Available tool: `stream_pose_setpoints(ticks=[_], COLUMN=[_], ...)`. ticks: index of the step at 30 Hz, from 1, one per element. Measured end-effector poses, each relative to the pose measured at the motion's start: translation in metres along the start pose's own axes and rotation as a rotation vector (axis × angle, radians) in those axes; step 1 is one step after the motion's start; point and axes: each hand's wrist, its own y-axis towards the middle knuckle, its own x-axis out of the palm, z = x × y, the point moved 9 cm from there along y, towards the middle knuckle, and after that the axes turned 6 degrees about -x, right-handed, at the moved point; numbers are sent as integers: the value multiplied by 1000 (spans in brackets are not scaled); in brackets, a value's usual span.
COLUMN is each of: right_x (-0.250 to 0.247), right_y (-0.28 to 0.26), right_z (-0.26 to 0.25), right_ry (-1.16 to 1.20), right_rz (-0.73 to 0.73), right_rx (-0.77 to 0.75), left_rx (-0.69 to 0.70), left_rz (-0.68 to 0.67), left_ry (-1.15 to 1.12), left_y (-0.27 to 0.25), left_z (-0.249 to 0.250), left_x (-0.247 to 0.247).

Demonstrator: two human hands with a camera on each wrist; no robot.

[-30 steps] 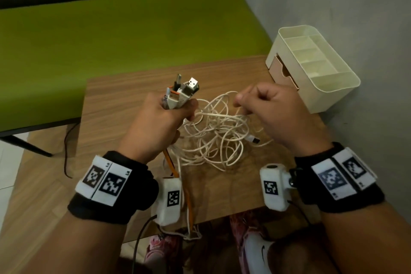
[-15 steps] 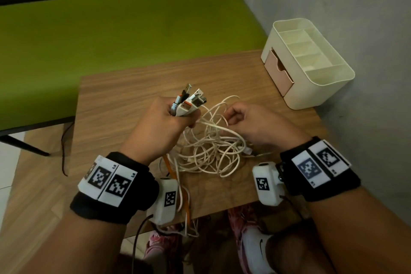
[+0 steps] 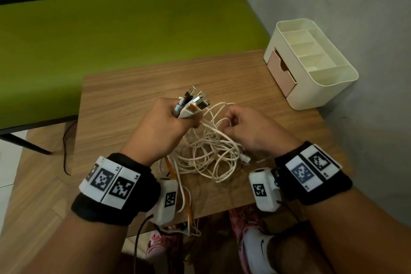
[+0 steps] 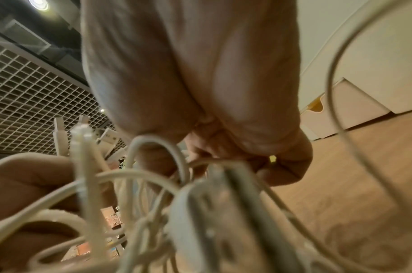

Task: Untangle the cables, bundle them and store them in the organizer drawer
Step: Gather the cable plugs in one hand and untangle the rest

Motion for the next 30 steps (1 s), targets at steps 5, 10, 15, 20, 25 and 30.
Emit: stream_pose_setpoints(ticks=[5,10,15,20,25,30], right_x=[-20,-35,-45,-50,-43,-33], right_y=[-7,-17,-23,-26,-19,-19], right_z=[-19,-29,-33,-29,-25,-26], right_ry=[68,67,126,262,283,414], right_rz=[239,377,450,474,375,177], right_rx=[-159,-237,-258,-250,-219,-218], left_rx=[-36,2,54,85,145,92], left_rz=[-18,-6,73,101,157,167], left_ry=[-8,-14,-46,-131,-124,-89], left_y=[2,0,3,3,-1,6], left_z=[-6,0,1,1,15,6], left_x=[1,-1,-6,-5,2,-2])
